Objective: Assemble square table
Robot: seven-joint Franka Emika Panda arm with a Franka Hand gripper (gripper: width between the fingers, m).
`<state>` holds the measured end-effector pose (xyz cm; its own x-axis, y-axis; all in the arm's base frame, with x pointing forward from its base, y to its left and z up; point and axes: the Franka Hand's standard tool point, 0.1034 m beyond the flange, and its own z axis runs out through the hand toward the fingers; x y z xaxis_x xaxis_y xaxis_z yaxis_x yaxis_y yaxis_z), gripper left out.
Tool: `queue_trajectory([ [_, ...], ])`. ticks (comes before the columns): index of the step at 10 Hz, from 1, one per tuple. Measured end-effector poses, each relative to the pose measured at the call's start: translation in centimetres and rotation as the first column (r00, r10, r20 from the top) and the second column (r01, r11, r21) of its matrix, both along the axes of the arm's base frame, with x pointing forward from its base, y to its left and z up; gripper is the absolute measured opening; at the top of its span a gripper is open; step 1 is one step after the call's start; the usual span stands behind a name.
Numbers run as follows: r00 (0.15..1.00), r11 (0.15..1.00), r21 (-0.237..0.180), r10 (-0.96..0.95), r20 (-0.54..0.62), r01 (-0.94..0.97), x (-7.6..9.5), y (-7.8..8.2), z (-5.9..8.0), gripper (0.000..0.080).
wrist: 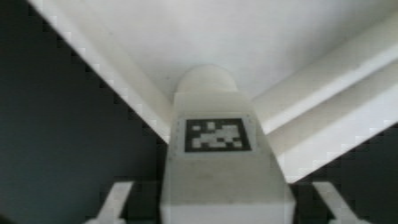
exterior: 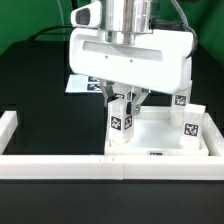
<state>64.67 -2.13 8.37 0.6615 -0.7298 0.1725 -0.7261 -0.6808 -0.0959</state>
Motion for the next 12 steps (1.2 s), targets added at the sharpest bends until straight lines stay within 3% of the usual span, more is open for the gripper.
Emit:
queue_trajectory([
  [4,0.916,0.910,0.114,-0.401,-0.001,0.399,-0.02,-0.29,-0.09,0.0294],
  [7,0.877,0.869,0.130,-0.480,-0.016,0.477,-0.01,-0.04,-0.09,0.0294],
  [9,0.902,0.895,0.120,-0.432,-0.013,0.430,-0.01,-0.02,-0.10,0.0529],
  [10,0.927,0.921,0.108,-0.376,-0.010,0.374,-0.02,0.11,-0.11,0.0529],
  [11,0.960,0.956,0.089,-0.280,-0.007,0.279,-0.01,0.29,-0.12,0.0624],
  [12,0.983,0.980,0.072,-0.184,-0.005,0.184,-0.01,0.32,-0.13,0.0642],
])
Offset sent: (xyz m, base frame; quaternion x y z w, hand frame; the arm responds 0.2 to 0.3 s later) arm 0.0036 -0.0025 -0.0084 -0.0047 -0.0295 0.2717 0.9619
